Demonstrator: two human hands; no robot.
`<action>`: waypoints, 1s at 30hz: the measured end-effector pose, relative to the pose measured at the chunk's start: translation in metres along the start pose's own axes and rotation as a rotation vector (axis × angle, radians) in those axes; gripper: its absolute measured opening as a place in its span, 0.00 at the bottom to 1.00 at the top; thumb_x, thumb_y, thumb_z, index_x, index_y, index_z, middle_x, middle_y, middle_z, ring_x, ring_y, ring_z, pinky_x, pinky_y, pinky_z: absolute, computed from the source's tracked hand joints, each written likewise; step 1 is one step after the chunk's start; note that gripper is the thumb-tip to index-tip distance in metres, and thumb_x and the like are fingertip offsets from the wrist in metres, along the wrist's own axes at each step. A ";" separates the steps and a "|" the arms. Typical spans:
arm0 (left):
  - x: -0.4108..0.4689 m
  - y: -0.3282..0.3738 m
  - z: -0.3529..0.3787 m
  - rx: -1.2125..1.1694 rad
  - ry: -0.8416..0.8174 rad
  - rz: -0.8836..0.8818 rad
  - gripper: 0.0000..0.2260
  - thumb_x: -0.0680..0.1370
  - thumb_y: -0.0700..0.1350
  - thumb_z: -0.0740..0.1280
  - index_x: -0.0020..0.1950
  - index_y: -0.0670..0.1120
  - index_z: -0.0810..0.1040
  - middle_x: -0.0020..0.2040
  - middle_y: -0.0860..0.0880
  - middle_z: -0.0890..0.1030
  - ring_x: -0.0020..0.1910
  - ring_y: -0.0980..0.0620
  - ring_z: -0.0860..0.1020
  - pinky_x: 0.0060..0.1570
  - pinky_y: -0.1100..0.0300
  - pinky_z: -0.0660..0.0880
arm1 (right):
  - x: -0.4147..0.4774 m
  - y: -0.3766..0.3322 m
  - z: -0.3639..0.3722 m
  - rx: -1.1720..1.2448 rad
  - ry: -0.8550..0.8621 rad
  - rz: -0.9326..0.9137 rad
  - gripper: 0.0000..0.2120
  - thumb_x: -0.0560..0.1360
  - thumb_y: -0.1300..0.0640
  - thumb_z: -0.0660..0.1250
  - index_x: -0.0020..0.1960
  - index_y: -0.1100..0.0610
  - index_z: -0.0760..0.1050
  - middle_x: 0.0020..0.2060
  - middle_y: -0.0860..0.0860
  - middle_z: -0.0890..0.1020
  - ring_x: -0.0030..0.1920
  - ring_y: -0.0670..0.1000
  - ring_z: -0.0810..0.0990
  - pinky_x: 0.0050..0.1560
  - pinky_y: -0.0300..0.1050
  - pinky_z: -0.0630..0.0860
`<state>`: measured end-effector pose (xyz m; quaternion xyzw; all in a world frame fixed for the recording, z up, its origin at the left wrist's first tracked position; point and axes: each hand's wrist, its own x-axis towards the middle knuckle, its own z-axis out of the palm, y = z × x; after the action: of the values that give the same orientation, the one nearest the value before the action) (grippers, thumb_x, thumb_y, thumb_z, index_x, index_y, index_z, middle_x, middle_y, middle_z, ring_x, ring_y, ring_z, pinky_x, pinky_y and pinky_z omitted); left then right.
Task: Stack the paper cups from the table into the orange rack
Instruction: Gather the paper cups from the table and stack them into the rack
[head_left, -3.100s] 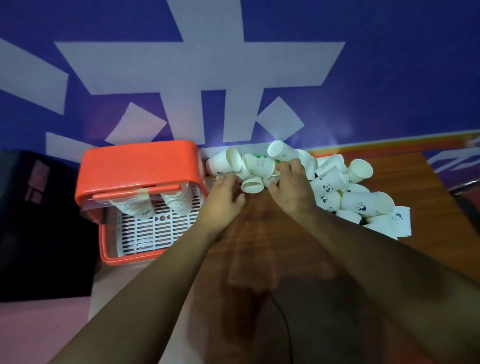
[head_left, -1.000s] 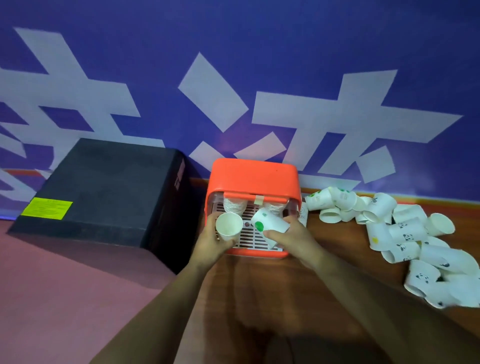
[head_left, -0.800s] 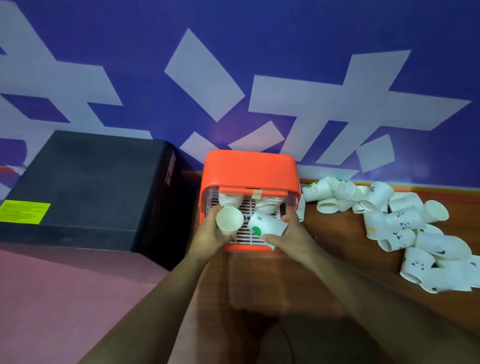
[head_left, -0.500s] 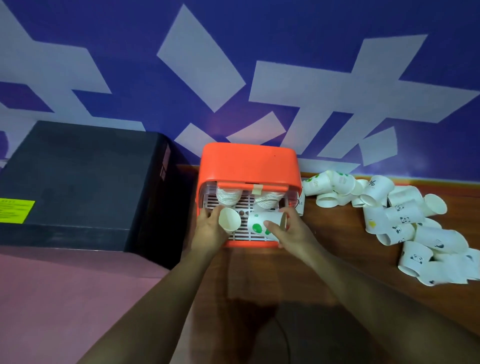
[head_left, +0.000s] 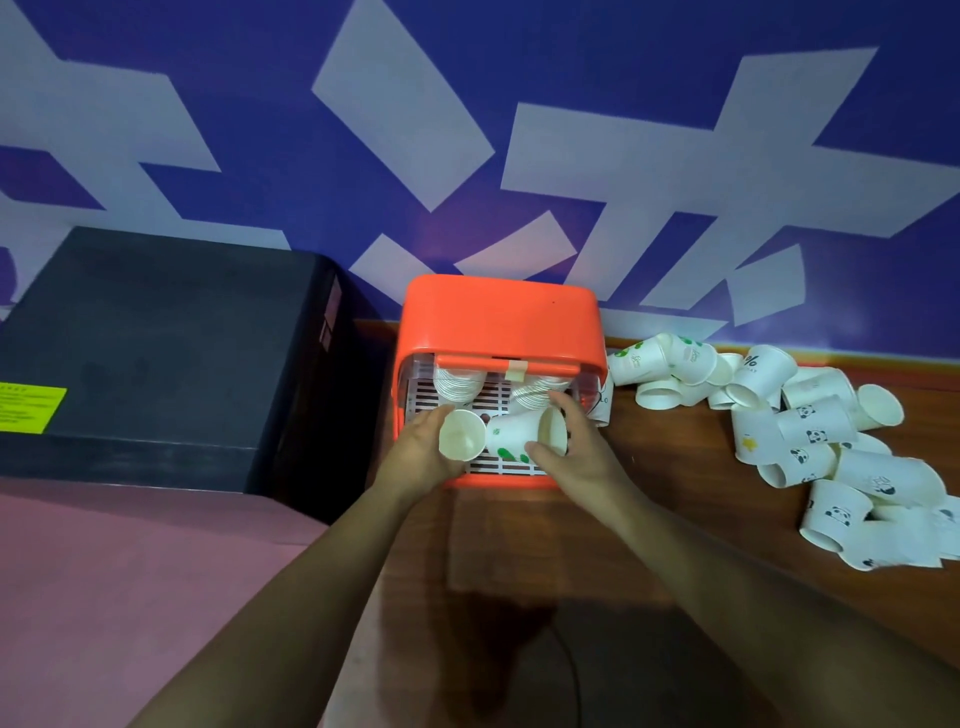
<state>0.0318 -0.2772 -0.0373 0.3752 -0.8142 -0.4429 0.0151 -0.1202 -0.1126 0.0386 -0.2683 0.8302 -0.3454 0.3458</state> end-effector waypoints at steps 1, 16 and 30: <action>0.000 0.000 0.001 -0.005 0.007 0.010 0.38 0.67 0.45 0.79 0.75 0.48 0.68 0.69 0.46 0.74 0.68 0.46 0.72 0.66 0.54 0.70 | -0.001 0.000 0.001 -0.014 0.000 -0.014 0.34 0.72 0.49 0.72 0.74 0.46 0.61 0.68 0.44 0.67 0.70 0.46 0.67 0.70 0.48 0.67; -0.022 -0.011 -0.028 -0.292 0.092 0.043 0.15 0.79 0.42 0.70 0.65 0.49 0.77 0.61 0.54 0.79 0.57 0.64 0.77 0.56 0.70 0.71 | 0.023 -0.022 0.046 -0.339 -0.064 -0.335 0.37 0.68 0.49 0.77 0.73 0.53 0.65 0.66 0.50 0.71 0.66 0.52 0.69 0.65 0.45 0.67; -0.020 -0.017 -0.010 -0.138 0.139 -0.002 0.17 0.78 0.40 0.69 0.67 0.45 0.78 0.60 0.49 0.79 0.53 0.55 0.81 0.56 0.58 0.79 | 0.040 -0.006 0.074 -0.402 -0.175 -0.228 0.40 0.70 0.49 0.75 0.76 0.55 0.61 0.72 0.52 0.69 0.72 0.53 0.66 0.69 0.45 0.63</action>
<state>0.0605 -0.2773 -0.0376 0.4040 -0.7784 -0.4707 0.0966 -0.0871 -0.1719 -0.0110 -0.4525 0.8135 -0.1854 0.3149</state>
